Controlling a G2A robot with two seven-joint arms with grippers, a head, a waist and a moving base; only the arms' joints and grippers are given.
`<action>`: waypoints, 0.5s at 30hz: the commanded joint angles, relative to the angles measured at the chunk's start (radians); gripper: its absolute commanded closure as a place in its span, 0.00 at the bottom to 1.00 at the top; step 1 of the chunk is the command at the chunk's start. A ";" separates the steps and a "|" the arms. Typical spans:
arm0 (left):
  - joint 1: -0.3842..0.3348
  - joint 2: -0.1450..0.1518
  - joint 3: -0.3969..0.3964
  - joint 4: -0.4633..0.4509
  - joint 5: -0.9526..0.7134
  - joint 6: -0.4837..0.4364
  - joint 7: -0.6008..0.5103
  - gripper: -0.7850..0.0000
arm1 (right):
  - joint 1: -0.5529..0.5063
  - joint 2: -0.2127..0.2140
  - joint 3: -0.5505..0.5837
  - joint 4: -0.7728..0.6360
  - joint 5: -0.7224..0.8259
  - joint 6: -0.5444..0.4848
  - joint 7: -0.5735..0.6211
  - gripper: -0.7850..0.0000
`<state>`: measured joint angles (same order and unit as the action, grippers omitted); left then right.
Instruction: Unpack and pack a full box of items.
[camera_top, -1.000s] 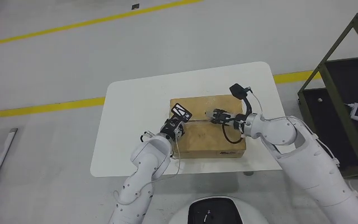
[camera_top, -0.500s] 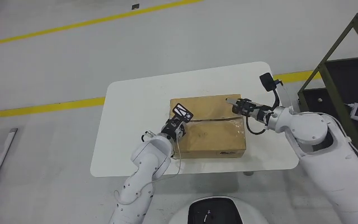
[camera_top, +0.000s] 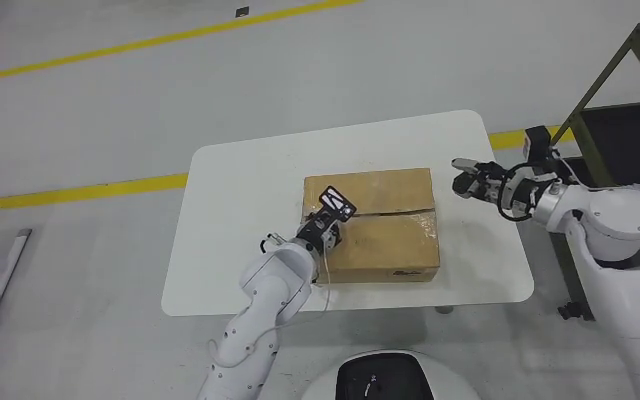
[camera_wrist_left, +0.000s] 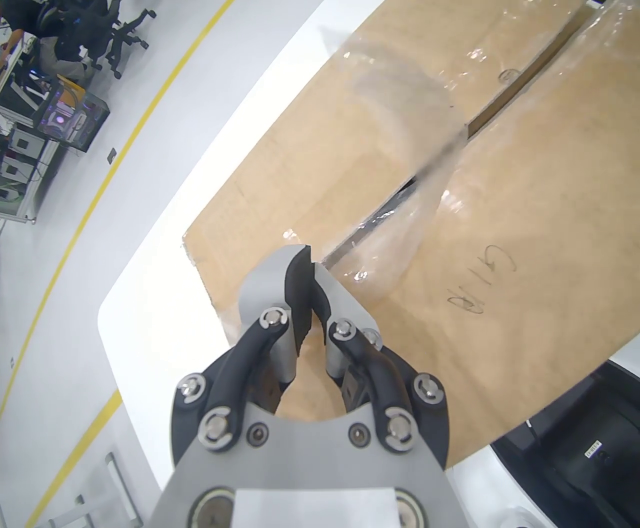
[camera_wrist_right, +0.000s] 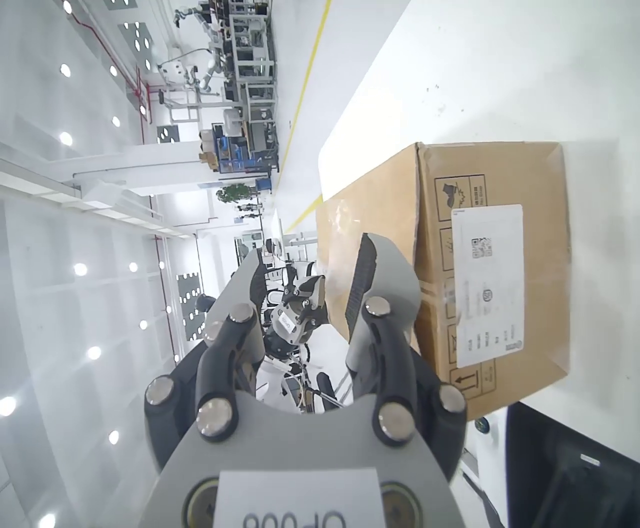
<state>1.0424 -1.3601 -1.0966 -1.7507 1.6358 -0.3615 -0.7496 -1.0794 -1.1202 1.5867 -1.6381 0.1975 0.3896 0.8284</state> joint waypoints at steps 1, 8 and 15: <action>-0.006 -0.002 0.016 0.000 -0.002 -0.010 0.003 0.89 | 0.001 0.001 -0.003 0.006 0.001 -0.002 0.001 0.37; -0.040 -0.014 0.085 0.016 -0.001 -0.030 0.018 0.88 | -0.009 0.009 0.004 0.006 0.002 -0.004 -0.006 0.32; -0.069 -0.027 0.150 0.027 -0.015 -0.049 0.026 0.85 | -0.035 0.018 0.034 -0.005 0.025 -0.008 -0.007 0.17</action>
<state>0.9760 -1.3857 -0.9540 -1.7240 1.6235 -0.4094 -0.7238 -1.1117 -1.1027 1.6184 -1.6410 0.2206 0.3820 0.8230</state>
